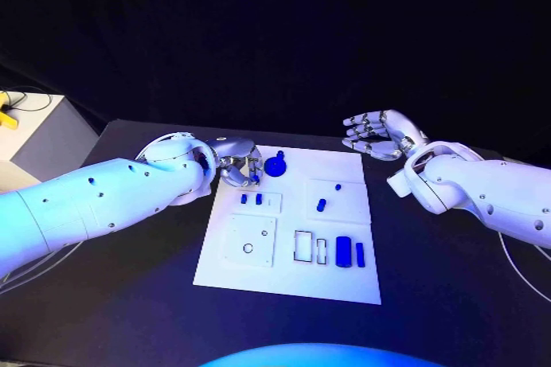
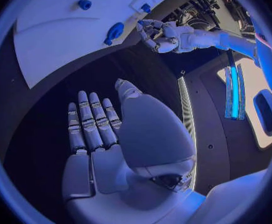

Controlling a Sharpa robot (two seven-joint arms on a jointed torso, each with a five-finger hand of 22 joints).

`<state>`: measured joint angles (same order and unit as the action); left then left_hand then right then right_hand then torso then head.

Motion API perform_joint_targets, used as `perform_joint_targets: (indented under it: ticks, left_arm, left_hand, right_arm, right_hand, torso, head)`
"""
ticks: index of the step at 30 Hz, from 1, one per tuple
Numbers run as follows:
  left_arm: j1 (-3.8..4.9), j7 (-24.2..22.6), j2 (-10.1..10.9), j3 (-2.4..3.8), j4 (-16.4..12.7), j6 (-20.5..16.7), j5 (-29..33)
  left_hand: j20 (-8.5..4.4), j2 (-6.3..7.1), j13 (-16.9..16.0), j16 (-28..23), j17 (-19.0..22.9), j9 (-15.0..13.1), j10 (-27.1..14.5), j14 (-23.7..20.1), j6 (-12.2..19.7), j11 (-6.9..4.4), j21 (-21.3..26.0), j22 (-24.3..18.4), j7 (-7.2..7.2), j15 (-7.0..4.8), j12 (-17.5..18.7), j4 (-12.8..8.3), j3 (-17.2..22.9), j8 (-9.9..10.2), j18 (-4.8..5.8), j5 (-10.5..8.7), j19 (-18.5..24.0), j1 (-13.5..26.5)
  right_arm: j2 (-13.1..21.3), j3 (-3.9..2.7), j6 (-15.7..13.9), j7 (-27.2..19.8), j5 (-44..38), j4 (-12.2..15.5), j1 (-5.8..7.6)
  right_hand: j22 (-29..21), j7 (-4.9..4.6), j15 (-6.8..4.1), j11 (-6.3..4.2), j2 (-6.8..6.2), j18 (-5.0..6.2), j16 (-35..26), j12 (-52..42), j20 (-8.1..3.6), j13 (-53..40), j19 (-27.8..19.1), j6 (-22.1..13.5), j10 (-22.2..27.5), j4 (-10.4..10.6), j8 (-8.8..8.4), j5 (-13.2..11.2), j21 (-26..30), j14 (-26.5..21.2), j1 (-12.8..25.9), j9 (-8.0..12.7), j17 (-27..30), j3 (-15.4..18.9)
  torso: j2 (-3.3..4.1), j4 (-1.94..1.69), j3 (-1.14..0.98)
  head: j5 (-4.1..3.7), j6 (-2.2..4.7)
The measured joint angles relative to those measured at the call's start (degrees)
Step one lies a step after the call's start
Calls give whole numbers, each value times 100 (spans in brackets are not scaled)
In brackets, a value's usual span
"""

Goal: Assemble the parts on the task board

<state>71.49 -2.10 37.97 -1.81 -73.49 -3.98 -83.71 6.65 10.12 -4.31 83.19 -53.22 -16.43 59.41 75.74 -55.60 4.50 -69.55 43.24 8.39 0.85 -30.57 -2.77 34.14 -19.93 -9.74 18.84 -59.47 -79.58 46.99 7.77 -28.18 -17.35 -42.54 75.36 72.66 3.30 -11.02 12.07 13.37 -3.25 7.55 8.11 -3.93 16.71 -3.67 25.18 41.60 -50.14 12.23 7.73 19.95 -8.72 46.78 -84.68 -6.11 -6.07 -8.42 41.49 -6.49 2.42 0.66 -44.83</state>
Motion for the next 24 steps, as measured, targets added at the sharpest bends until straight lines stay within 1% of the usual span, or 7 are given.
perform_joint_targets:
  ticks: [2,4,6,8,24]
  left_arm:
    - [-1,8,-12,-5,16,13,-7]
    - [-2,15,-23,-7,29,22,-17]
    - [-2,22,-32,-9,40,29,-31]
    - [-2,29,-36,-10,48,34,-40]
    - [-16,72,-119,-27,120,94,-119]
  left_hand:
    - [-20,0,0,0,5,-1,0,0,0,0,23,-11,0,0,0,0,0,0,-1,0,21,0]
    - [-20,0,0,-2,5,-1,0,0,0,0,23,-11,0,0,0,0,0,0,-1,0,21,0]
    - [-20,0,0,-2,19,-1,0,0,0,0,23,-19,0,0,0,-9,-9,0,-1,0,21,0]
    - [1,0,0,-2,19,-1,0,0,0,0,23,-19,0,0,0,-16,-16,0,0,0,42,0]
    - [1,0,-2,-2,35,-7,-1,0,1,1,43,-36,-1,0,23,0,-32,32,0,0,42,0]
  right_arm:
    - [0,0,0,-12,117,11,0]
    - [0,1,1,-18,194,22,0]
    - [0,1,1,-26,264,35,0]
    - [1,1,2,-33,311,45,0]
    - [2,0,6,-59,498,83,1]
  right_hand:
    - [-8,0,0,0,-1,0,0,0,0,0,0,0,-41,16,0,0,4,0,1,0,1,-16]
    - [-12,0,0,0,-48,0,0,0,0,0,0,0,-41,16,0,0,25,0,48,0,8,-16]
    - [-14,0,0,0,-53,0,0,0,0,0,0,0,-41,16,0,0,25,0,53,0,10,-16]
    - [-14,0,0,0,-54,0,0,0,0,0,0,0,-41,17,0,0,25,0,53,0,10,-46]
    - [-18,0,0,0,-56,-1,0,0,0,1,-1,0,-41,17,0,0,33,0,56,1,15,-46]
  torso:
    - [-1,-2,0]
    - [-4,-2,-1]
    - [-5,-2,0]
    - [-7,-1,0]
    - [-4,2,2]
  head:
    - [0,-5]
    - [2,-7]
    - [3,-10]
    - [4,-12]
    - [4,-28]
